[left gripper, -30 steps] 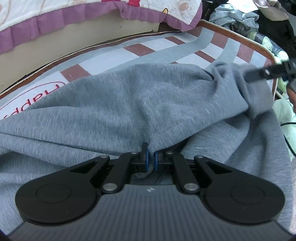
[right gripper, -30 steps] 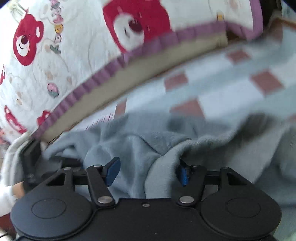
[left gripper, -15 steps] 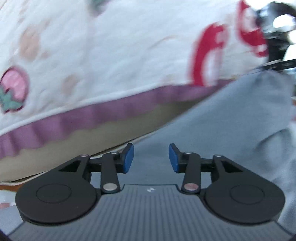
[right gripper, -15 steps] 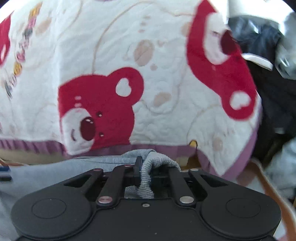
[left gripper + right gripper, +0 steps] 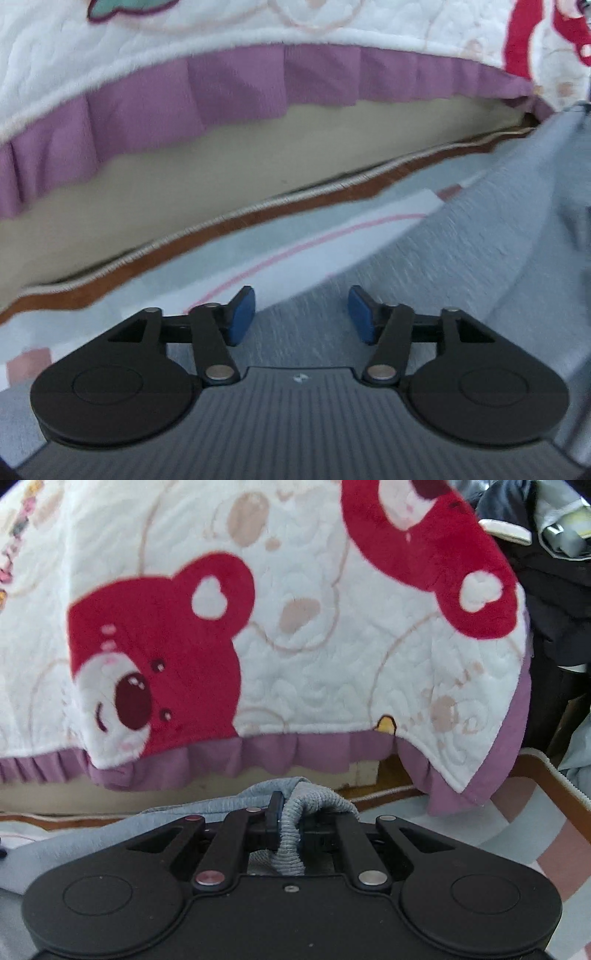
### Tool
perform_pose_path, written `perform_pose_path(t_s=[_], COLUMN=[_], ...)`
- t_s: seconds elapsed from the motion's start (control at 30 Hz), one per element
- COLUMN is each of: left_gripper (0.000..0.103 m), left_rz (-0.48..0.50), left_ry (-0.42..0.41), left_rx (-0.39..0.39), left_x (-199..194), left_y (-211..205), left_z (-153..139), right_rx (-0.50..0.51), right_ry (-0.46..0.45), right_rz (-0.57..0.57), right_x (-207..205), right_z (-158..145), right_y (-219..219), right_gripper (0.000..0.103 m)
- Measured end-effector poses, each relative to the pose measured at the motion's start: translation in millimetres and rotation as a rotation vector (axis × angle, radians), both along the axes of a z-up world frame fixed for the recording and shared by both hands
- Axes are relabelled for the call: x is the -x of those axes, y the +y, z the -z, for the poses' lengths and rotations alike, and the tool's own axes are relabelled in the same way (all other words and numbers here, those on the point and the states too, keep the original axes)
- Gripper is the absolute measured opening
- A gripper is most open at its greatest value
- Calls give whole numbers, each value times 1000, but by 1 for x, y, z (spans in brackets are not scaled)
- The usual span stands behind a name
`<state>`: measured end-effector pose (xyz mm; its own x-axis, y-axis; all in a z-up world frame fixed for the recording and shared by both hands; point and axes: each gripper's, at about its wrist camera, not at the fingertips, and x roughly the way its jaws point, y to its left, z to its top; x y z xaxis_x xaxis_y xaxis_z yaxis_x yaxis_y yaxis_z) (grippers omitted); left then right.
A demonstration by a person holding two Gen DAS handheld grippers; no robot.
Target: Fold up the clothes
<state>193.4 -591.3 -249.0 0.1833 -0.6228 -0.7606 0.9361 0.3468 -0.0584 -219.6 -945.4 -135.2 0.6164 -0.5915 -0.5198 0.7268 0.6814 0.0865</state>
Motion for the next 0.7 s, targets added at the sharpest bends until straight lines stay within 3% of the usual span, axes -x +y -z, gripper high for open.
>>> perform_pose_path(t_s=[0.1,0.2,0.23,0.33,0.43,0.63,0.67,0.7], left_gripper=[59,88,91,95,103,103,97,83], left_rz=[8,16,-9,-83,-103,-153,-123,-90], left_ry=[-7,-16,-46,-30,-45,-25,-36,-49], left_rx=[-36,-73,-81,-27,-38,-47,-28,-7], left_x=[-6,-12,-12,-13,-7,-9,-3,3], left_y=[11,22,25,26,17,-2,-3,-5], left_z=[2,5,8,15,19,18,17,16], right_rx=[17,8,6,1,-4,4,8,11], right_ry=[-19,-38,-44,-63,-81,-117,-122,-126], right_rz=[-7,-13,-17,-29,-41,-73,-77,-82], right_x=[9,18,20,26,33,44,46,48], right_z=[3,7,7,7,8,5,4,4], right_y=[8,13,14,17,19,27,29,32], right_gripper=[7,8,8,8,8,8,8,8])
